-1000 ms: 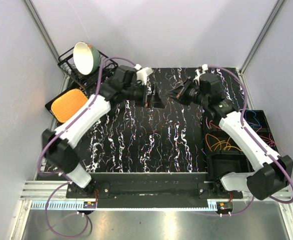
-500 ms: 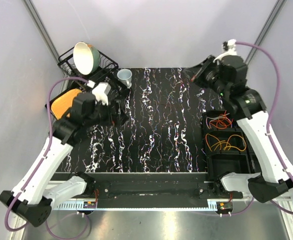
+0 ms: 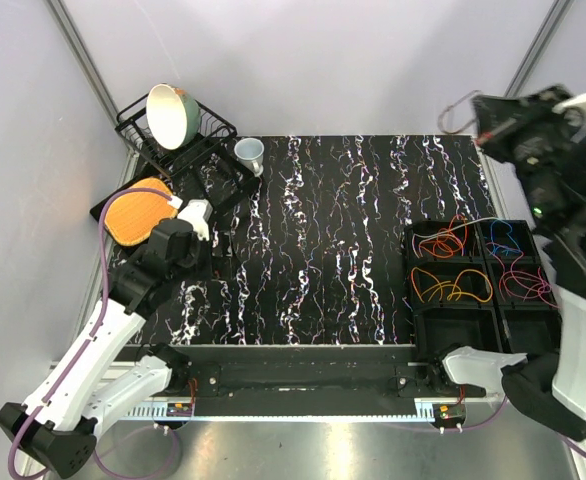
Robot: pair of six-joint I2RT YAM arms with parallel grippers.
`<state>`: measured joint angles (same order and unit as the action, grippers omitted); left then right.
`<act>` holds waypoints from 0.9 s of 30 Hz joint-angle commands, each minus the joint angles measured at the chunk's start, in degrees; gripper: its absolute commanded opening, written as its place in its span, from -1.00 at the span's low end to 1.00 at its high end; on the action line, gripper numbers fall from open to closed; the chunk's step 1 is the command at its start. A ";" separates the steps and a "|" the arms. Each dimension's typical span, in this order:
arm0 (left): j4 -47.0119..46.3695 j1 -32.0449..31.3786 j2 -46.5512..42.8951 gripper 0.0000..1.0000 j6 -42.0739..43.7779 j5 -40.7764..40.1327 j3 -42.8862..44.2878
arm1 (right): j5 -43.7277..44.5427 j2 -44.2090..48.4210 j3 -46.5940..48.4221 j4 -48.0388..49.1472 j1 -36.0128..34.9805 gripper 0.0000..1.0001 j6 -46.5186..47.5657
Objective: Untangle the cables
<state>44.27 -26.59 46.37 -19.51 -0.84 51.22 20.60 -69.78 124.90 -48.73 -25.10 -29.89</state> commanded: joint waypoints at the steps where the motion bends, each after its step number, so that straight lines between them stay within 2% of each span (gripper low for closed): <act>1: -2.96 0.05 -0.49 0.97 0.08 -2.33 0.28 | 9.01 1.92 6.65 -5.05 -0.30 -1.00 5.10; 6: -3.14 0.05 -0.66 0.97 0.17 -2.06 0.20 | 12.00 4.47 7.64 -7.61 -0.21 -1.00 5.54; 18: -3.23 -0.04 -1.46 0.97 0.00 -1.01 -0.25 | 17.28 11.85 -6.50 -7.87 -0.30 -1.00 4.93; 27: -3.31 -0.04 -1.11 0.98 0.17 -1.00 -0.16 | 17.02 12.21 -9.50 -6.99 -0.30 -1.00 4.93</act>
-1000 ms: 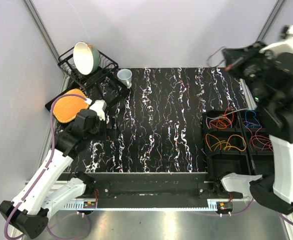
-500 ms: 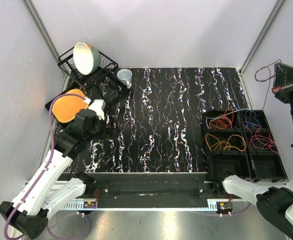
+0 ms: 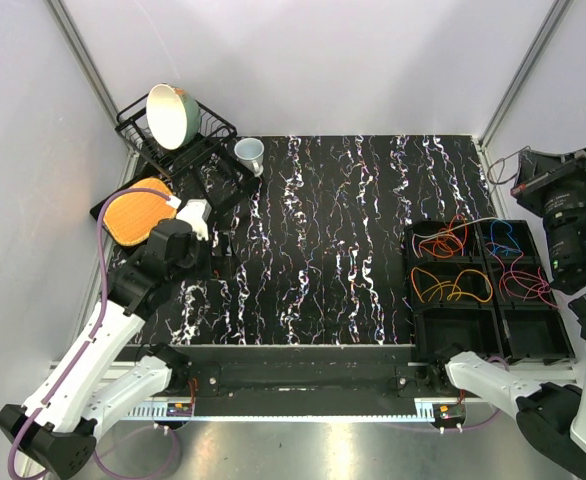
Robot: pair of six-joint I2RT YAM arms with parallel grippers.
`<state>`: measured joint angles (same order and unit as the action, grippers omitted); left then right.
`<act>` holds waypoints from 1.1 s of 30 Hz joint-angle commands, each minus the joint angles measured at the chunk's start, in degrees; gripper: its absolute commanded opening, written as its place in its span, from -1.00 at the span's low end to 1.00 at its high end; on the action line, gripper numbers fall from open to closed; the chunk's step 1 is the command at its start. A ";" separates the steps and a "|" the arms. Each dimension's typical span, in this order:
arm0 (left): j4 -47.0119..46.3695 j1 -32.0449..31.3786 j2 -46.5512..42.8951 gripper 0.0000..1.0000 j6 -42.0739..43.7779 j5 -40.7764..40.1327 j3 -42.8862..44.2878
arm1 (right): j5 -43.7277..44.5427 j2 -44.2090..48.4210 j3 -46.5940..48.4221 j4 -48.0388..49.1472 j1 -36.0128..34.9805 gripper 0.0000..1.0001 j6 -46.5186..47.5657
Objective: Untangle the cables
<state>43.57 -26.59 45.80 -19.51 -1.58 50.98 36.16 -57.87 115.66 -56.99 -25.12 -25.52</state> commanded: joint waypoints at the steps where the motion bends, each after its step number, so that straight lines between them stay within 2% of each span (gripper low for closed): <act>1: -2.61 -0.04 -0.71 0.97 0.26 -0.26 0.08 | 1.45 0.30 -0.34 1.18 -0.28 -1.00 0.56; 12: -2.79 -0.04 -0.10 0.97 0.35 -0.44 0.08 | 3.82 2.58 -5.00 1.09 -0.28 -1.00 -0.14; 18: -3.05 0.05 0.87 0.97 0.61 -0.17 0.26 | 5.31 4.43 -8.86 -2.23 -0.28 -1.00 -2.60; 28: -3.23 -0.04 1.04 0.97 0.61 0.09 0.17 | 6.73 7.50 -27.21 -5.24 -0.28 -1.00 -10.25; 33: -3.14 -0.04 1.04 0.98 0.79 0.18 0.17 | 9.10 7.68 -31.36 -7.07 -0.19 -1.00 -12.27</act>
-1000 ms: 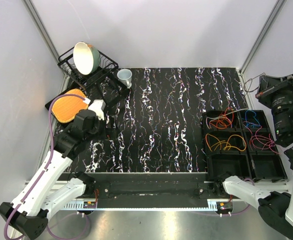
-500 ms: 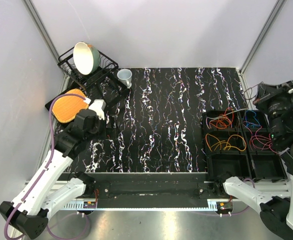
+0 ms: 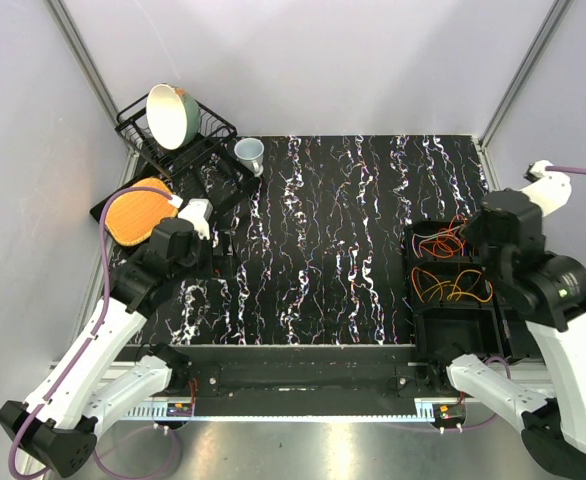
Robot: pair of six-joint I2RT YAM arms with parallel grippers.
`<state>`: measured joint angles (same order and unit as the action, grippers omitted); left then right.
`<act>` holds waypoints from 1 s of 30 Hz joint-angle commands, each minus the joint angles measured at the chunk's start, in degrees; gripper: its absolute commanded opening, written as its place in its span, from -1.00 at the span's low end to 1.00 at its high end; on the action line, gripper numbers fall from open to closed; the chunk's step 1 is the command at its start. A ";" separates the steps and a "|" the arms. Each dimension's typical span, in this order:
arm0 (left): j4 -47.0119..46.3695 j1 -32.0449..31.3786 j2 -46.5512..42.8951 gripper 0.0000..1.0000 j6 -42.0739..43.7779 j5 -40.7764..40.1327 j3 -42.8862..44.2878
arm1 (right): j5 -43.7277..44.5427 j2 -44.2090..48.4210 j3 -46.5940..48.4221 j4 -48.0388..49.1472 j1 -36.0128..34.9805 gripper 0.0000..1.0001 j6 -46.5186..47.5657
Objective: Untangle the cables
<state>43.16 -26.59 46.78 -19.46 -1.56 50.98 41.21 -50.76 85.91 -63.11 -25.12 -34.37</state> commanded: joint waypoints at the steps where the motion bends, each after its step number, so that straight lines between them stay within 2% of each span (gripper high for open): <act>1: -2.81 -0.04 0.06 0.97 0.83 0.16 0.17 | 4.57 0.58 -1.71 -1.66 -0.27 -1.00 -4.29; 11: -3.17 -0.04 0.41 0.97 0.92 0.07 0.26 | 3.61 -0.65 -2.94 -10.17 -0.28 -1.00 -9.39; 15: -3.08 -0.04 0.24 0.97 0.92 -0.02 0.17 | 3.44 -3.02 -6.62 -13.88 -0.27 -1.00 -14.13; 21: -3.08 -0.04 -0.38 0.97 1.01 -0.20 0.17 | 2.65 -8.47 -13.21 -14.32 0.34 -1.00 -18.97; 24: -2.99 -0.04 -0.73 0.97 0.92 -0.37 0.17 | 0.20 -11.72 -16.81 -12.39 4.10 -1.00 -18.90; 28: -2.99 0.05 -1.35 0.97 1.01 -0.28 0.08 | -7.53 -14.01 -22.70 -6.86 16.56 -1.00 -17.49; 30: -3.08 -0.04 -1.34 0.98 1.09 -0.02 0.08 | -7.38 -15.15 -25.17 -6.06 18.44 -1.00 -18.27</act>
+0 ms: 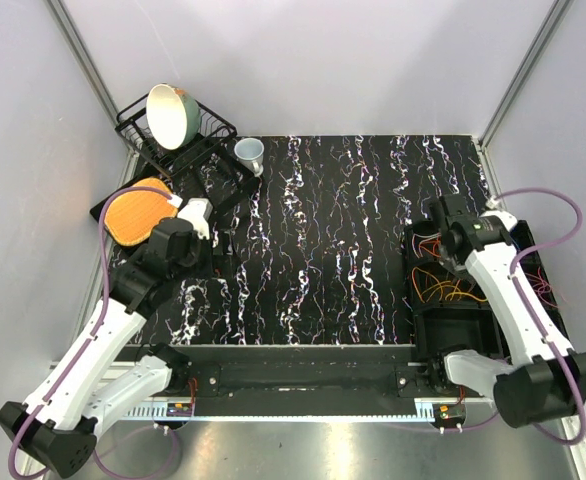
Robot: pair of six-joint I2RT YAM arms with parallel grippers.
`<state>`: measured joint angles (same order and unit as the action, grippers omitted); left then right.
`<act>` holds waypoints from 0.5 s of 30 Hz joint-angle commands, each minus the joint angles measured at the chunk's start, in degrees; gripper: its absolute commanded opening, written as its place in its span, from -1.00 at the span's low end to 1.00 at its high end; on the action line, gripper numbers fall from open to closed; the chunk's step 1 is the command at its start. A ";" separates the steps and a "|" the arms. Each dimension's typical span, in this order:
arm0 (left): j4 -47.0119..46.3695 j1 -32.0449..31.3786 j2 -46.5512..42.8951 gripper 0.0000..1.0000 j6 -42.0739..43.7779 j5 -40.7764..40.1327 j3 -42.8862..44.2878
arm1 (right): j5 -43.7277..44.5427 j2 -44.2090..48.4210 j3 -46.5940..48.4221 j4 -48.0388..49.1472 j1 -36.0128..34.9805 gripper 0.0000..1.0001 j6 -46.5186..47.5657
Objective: Untangle the cables
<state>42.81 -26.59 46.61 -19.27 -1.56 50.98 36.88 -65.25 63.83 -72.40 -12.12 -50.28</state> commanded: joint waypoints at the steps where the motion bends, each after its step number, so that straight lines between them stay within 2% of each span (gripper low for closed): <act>1: -2.73 -0.04 -1.17 0.97 0.98 0.07 0.17 | -1.83 -1.10 -3.36 3.58 5.96 -1.00 -2.89; 11: -2.73 -0.13 -2.13 0.97 1.07 -0.02 0.08 | -0.58 -7.16 -2.40 6.40 7.02 -1.00 -5.88; 15: -2.82 -1.62 -1.00 0.97 1.16 -0.46 0.35 | 0.20 -6.73 -3.27 6.57 7.02 -1.00 -9.04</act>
<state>42.74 -26.87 45.54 -19.22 -1.56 50.98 34.98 -72.69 59.77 -67.00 -5.45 -54.52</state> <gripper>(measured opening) 0.987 0.012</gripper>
